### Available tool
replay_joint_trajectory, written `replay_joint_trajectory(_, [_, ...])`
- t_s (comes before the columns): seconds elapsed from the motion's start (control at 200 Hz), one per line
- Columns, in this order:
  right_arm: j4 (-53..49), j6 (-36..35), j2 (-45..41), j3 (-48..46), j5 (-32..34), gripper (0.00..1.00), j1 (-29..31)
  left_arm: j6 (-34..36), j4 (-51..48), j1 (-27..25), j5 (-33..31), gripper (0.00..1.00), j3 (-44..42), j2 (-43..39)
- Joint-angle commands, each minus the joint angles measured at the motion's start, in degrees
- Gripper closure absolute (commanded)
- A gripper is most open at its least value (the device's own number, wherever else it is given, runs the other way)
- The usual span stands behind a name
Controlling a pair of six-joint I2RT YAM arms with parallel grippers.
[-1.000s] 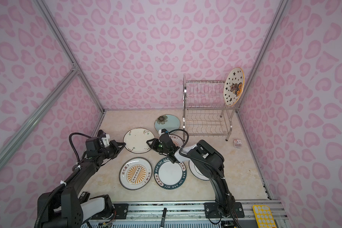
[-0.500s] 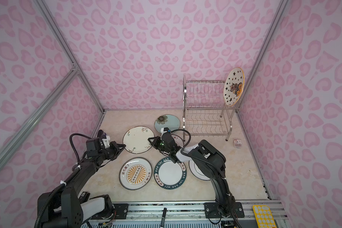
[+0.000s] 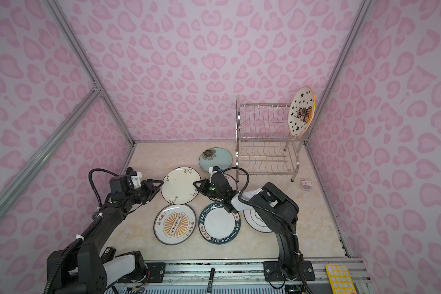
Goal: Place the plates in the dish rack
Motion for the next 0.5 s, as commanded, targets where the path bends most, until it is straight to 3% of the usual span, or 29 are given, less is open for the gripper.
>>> replay_joint_trajectory(0.0, [5.76,-0.08,-1.12,-0.82,-1.55,1.0,0.09,1.37,0.99,0.08,0.67,0.48,0.82,0.51])
replay_joint_trajectory(0.41, [6.6,0.14,-1.93,-0.98,-1.8,1.0,-0.12,9.49,-10.45,0.09,-7.38,0.46,4.32,-0.88])
replay_joint_trajectory(0.495, [6.86,0.18,-2.16,-0.83,-2.23,1.0,-0.07,10.1,-10.67,0.06,-6.7,0.46,4.28,-0.5])
